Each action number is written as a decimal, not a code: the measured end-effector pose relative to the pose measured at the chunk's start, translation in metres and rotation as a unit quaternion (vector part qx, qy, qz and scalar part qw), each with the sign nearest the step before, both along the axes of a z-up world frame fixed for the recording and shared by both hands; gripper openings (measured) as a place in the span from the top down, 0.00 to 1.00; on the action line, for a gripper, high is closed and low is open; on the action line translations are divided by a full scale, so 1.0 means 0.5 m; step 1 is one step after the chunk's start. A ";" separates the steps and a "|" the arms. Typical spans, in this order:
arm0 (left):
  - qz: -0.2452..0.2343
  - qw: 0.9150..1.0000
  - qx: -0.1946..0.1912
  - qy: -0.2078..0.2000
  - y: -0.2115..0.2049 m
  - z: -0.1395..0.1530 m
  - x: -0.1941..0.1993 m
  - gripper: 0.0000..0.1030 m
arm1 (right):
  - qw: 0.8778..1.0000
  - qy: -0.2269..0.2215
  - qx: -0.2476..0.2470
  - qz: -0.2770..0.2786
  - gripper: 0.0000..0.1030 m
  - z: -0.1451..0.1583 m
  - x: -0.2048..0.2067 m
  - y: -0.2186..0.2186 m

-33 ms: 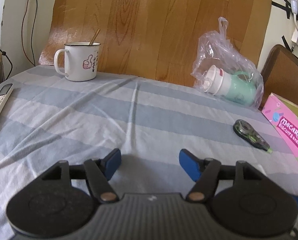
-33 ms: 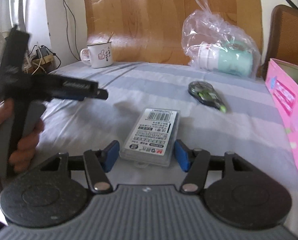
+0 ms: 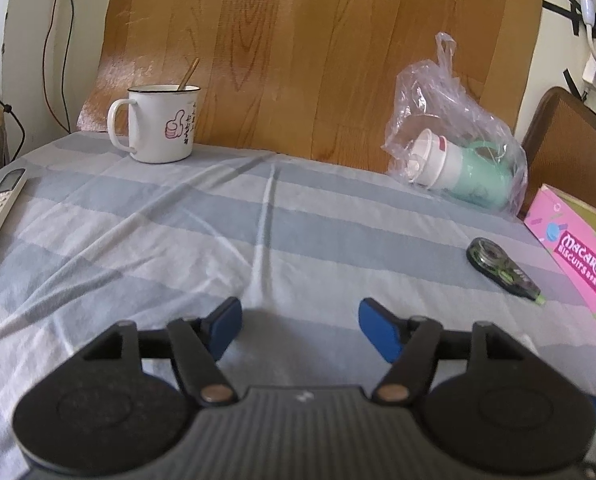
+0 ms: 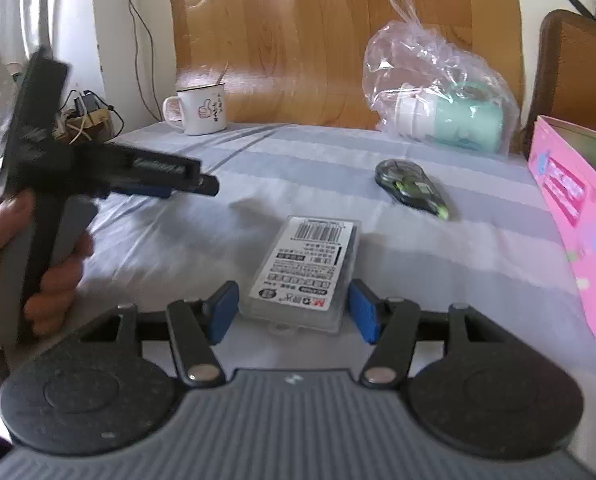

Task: Organize soft objects
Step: 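Move the right gripper to the clear plastic card package on the cloth, then grasp the card package with the left gripper while the right gripper steadies it, then carry the card package with the left gripper into the pink tin and release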

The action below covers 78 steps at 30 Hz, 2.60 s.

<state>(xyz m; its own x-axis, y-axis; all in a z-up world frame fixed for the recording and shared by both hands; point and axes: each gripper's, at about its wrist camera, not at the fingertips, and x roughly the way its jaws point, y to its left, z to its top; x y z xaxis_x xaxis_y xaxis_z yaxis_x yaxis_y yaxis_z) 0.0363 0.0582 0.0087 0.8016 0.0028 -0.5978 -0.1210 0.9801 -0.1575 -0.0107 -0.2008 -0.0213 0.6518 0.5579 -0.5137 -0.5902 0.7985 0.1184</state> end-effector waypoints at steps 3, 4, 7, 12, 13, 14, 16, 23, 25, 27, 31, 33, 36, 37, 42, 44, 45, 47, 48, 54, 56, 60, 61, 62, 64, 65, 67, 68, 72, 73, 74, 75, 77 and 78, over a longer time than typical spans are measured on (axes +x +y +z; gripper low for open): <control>-0.002 1.000 0.011 0.004 -0.007 0.000 0.003 0.32 | 1.000 -0.002 0.006 -0.001 0.39 -0.003 -0.011 -0.013; -0.004 1.000 0.013 0.005 -0.008 0.000 0.004 0.31 | 1.000 -0.001 0.009 -0.002 0.39 -0.004 -0.010 -0.015; -0.010 1.000 0.022 0.008 -0.013 -0.001 0.005 0.30 | 1.000 -0.003 0.011 -0.004 0.39 -0.004 -0.012 -0.015; -0.013 0.999 0.038 0.015 -0.022 -0.001 0.003 0.30 | 1.000 -0.012 -0.001 -0.006 0.39 -0.007 -0.020 -0.008; -0.013 0.999 0.043 0.017 -0.026 -0.001 0.003 0.30 | 1.000 -0.015 -0.003 -0.004 0.39 -0.008 -0.022 -0.010; -0.013 0.999 0.048 0.021 -0.032 0.000 0.001 0.28 | 1.000 -0.016 -0.004 -0.004 0.39 -0.009 -0.024 -0.011; -0.015 0.998 0.052 0.026 -0.042 0.006 -0.009 0.26 | 1.000 -0.017 0.000 -0.004 0.40 -0.010 -0.024 -0.015; -0.120 0.989 -0.042 0.078 -0.103 0.027 -0.043 0.25 | 0.998 0.005 0.064 0.001 0.40 -0.016 -0.029 -0.051; -0.144 0.982 -0.075 0.095 -0.119 0.031 -0.044 0.28 | 0.993 0.030 0.110 0.005 0.40 -0.021 -0.029 -0.078; -0.174 0.973 -0.100 0.112 -0.142 0.032 -0.046 0.43 | 0.988 0.046 0.145 0.010 0.40 -0.025 -0.037 -0.104; -0.221 0.961 -0.099 0.130 -0.205 0.030 -0.057 0.64 | 0.988 0.035 0.150 -0.013 0.41 -0.028 -0.071 -0.144; -0.234 0.955 -0.118 0.140 -0.229 0.027 -0.054 0.66 | 0.990 0.018 0.136 -0.033 0.41 -0.028 -0.092 -0.166; -0.263 0.942 -0.137 0.155 -0.283 0.027 -0.051 0.68 | 0.990 0.003 0.124 -0.074 0.41 -0.034 -0.119 -0.211; -0.277 0.939 -0.133 0.156 -0.310 0.027 -0.052 0.68 | 0.988 0.000 0.124 -0.090 0.41 -0.038 -0.128 -0.231; -0.355 0.915 -0.102 0.162 -0.456 0.025 -0.060 0.70 | 0.975 -0.023 0.143 -0.171 0.41 -0.045 -0.178 -0.326; -0.385 0.904 -0.096 0.159 -0.507 0.032 -0.065 0.71 | 0.970 -0.047 0.140 -0.195 0.41 -0.038 -0.189 -0.349; -0.402 0.897 -0.092 0.155 -0.535 0.041 -0.068 0.71 | 0.967 -0.063 0.139 -0.206 0.41 -0.030 -0.190 -0.360; -0.431 0.887 -0.082 0.145 -0.586 0.065 -0.070 0.71 | 0.960 -0.091 0.137 -0.226 0.41 -0.011 -0.182 -0.386; -0.443 0.884 -0.073 0.131 -0.611 0.085 -0.070 0.71 | 0.956 -0.108 0.137 -0.236 0.41 0.004 -0.170 -0.398; -0.472 0.880 -0.037 0.040 -0.716 0.193 -0.025 0.68 | 0.942 -0.158 0.131 -0.266 0.41 0.065 -0.049 -0.461; -0.473 0.880 -0.032 0.029 -0.745 0.208 0.004 0.68 | 0.941 -0.157 0.125 -0.272 0.48 0.068 0.003 -0.481; -0.461 0.887 -0.004 0.028 -0.819 0.206 0.080 0.67 | 0.950 -0.131 0.092 -0.267 0.61 0.063 0.096 -0.496; -0.453 0.891 0.003 0.031 -0.827 0.199 0.100 0.67 | 0.952 -0.126 0.077 -0.268 0.61 0.059 0.113 -0.496; -0.444 0.895 0.008 0.035 -0.840 0.188 0.122 0.67 | 0.953 -0.123 0.064 -0.268 0.61 0.052 0.127 -0.496; -0.426 0.903 0.008 0.049 -0.854 0.164 0.161 0.63 | 0.956 -0.100 0.027 -0.273 0.57 0.037 0.163 -0.486; -0.412 0.909 0.007 0.056 -0.854 0.151 0.181 0.63 | 0.954 -0.090 0.013 -0.284 0.56 0.031 0.172 -0.483; -0.370 0.925 0.009 0.081 -0.842 0.132 0.213 0.62 | 0.953 -0.095 0.017 -0.287 0.53 0.033 0.165 -0.485; -0.363 0.928 0.004 0.086 -0.832 0.126 0.223 0.60 | 0.953 -0.097 0.033 -0.284 0.52 0.035 0.153 -0.489; -0.345 0.935 0.008 0.077 -0.778 0.130 0.239 0.60 | 0.950 -0.109 0.051 -0.289 0.52 0.040 0.109 -0.484; -0.342 0.937 0.011 0.072 -0.763 0.135 0.238 0.60 | 0.950 -0.112 0.055 -0.288 0.52 0.042 0.100 -0.479; -0.338 0.939 0.014 0.066 -0.747 0.141 0.238 0.60 | 0.949 -0.114 0.057 -0.287 0.52 0.045 0.093 -0.475; -0.334 0.941 0.014 0.059 -0.727 0.148 0.235 0.60 | 0.949 -0.118 0.059 -0.285 0.52 0.050 0.081 -0.468; -0.325 0.944 0.011 0.048 -0.689 0.165 0.229 0.60 | 0.950 -0.126 0.061 -0.279 0.52 0.064 0.068 -0.450; -0.320 0.946 0.011 0.043 -0.665 0.171 0.225 0.60 | 0.951 -0.131 0.063 -0.274 0.52 0.069 0.061 -0.441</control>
